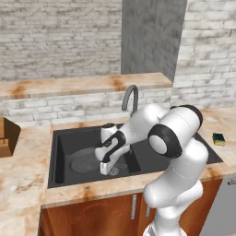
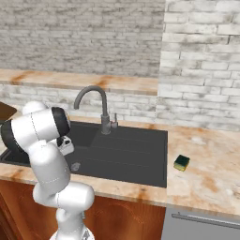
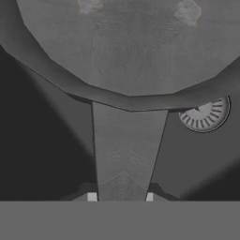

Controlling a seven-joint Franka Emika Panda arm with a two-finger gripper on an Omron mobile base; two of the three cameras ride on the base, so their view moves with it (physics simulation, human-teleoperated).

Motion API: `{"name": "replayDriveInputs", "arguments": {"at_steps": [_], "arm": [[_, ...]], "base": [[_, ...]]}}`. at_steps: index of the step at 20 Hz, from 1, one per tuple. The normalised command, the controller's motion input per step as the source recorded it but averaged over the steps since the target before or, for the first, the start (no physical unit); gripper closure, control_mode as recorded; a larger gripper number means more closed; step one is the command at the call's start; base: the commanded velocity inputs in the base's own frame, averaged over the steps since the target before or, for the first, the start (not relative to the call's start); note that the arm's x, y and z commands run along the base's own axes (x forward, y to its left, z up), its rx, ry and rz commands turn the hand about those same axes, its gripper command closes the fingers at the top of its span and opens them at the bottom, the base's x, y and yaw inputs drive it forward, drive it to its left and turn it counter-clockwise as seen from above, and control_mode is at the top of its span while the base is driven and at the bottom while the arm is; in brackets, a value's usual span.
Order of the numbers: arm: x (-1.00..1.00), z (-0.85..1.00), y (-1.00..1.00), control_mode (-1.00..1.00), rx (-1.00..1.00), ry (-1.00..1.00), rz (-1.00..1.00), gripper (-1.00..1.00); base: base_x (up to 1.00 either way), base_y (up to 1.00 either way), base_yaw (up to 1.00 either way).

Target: Pick the pan and sponge and place them into the sink. Then turn on the water.

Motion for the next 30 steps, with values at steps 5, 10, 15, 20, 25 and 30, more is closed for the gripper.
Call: {"name": "replayDriveInputs", "arguments": {"at_steps": [5,10,15,20,25,30], "arm": [[0.47,-0.48,0.0,-1.0,0.03,-0.01,0.0,1.0],[0.41,-0.42,0.0,-1.0,0.0,-0.02,0.0,1.0],[0.37,-0.26,0.0,-1.0,0.0,-0.05,0.0,-1.0],[0.36,-0.11,0.0,-1.0,0.0,-0.04,0.0,-1.0],[0.13,-0.02,-0.02,-1.0,0.0,-0.03,0.01,-1.0],[-0.02,0.28,-0.05,-1.0,0.02,-0.04,0.01,-1.0]], "base": [[0.0,0.0,0.0],[0.0,0.0,0.0],[0.0,0.0,0.0],[0.0,0.0,0.0],[0.0,0.0,0.0],[0.0,0.0,0.0]]}}
